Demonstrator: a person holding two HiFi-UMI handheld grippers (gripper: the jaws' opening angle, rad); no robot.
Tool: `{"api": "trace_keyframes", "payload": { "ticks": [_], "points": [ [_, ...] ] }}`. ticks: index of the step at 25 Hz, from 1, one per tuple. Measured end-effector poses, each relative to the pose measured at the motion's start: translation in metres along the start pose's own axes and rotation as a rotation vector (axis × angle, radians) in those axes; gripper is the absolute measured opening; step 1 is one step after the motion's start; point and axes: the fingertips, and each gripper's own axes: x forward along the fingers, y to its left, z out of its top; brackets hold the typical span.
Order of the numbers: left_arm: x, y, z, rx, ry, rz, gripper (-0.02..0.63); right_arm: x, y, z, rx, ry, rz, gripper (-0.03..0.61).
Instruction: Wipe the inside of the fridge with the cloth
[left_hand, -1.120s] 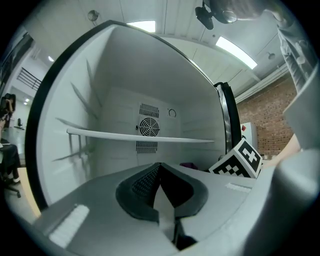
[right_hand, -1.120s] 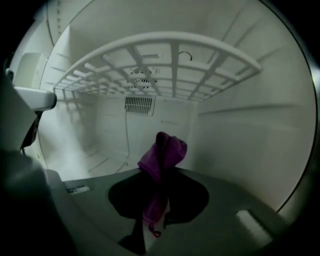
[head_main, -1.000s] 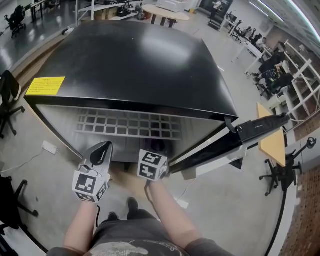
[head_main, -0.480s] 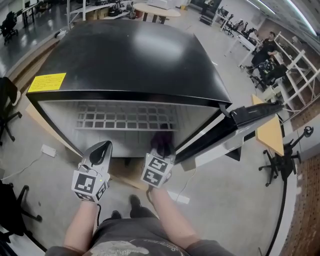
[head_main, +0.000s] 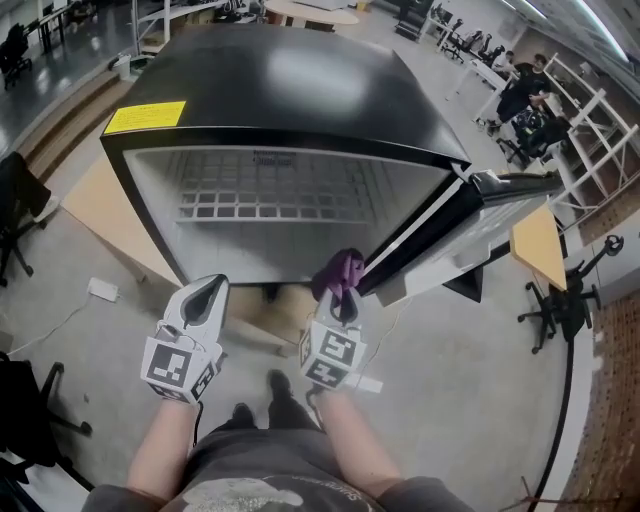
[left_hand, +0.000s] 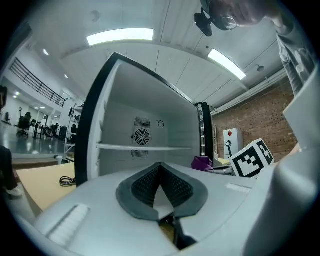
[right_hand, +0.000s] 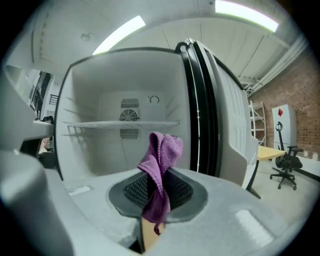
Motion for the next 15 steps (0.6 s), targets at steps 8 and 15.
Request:
{"api": "trace_keyframes", "payload": {
  "ticks": [8, 15],
  "points": [
    [-0.051, -0.013, 0.011, 0.015, -0.047, -0.075, 0.018, -0.081, 0.026, 0.018, -0.126, -0.131, 0.091, 0.042],
    [-0.066, -0.019, 0.005, -0.034, -0.052, -0.090, 0.018, -0.113, 0.003, 0.031, -0.196, -0.139, 0.039, 0.042]
  ]
}}
